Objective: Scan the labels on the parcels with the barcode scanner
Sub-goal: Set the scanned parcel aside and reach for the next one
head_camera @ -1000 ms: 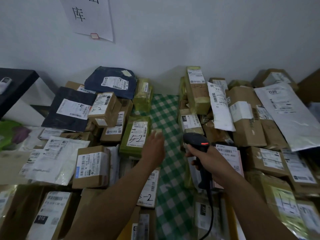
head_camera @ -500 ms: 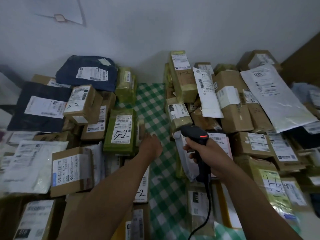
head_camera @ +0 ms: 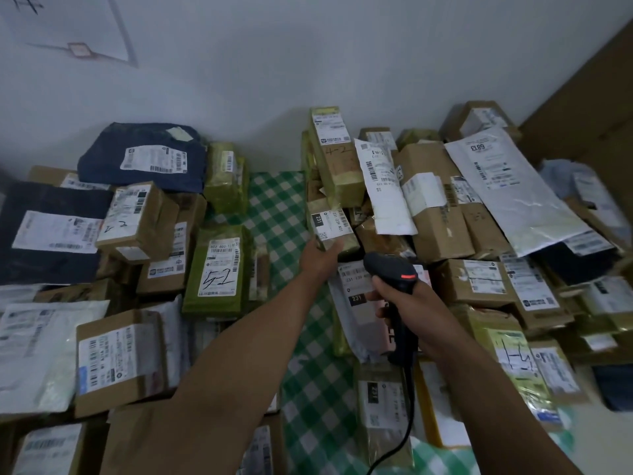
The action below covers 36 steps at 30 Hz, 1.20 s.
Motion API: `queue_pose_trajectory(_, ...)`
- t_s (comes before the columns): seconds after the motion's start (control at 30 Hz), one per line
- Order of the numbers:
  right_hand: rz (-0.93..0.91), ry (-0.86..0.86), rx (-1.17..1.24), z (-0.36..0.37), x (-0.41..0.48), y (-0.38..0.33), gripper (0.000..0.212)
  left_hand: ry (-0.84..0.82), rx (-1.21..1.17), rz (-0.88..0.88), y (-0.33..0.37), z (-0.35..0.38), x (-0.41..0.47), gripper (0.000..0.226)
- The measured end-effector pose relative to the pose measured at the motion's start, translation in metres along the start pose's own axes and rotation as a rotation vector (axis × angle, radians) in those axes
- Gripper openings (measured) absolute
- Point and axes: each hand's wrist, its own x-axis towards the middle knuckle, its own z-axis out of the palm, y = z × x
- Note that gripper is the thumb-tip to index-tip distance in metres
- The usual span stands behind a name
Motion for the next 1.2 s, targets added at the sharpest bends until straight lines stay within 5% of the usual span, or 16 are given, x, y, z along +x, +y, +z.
queue_pose_trajectory(0.4, -0.023, -0.051, 0.021, 0.0, 0.003, 0.003, 0.019, 0.276, -0.181, -0.045, -0.002, -0.025, -0.029, 0.047)
queue_pose_trajectory(0.63, -0.051, -0.081, 0.034, 0.003, 0.003, 0.001, 0.024, 0.31, 0.159, 0.038, 0.007, -0.051, -0.049, 0.038)
queue_pose_trajectory(0.9, -0.061, -0.107, 0.064, 0.007, -0.001, -0.003, 0.021, 0.286, -0.14, 0.083, -0.004, -0.056, -0.108, 0.041)
queue_pose_trajectory(1.2, -0.16, -0.143, 0.065, 0.021, -0.024, 0.006, 0.027, 0.242, -0.166, 0.267, -0.038, -0.055, -0.171, 0.064)
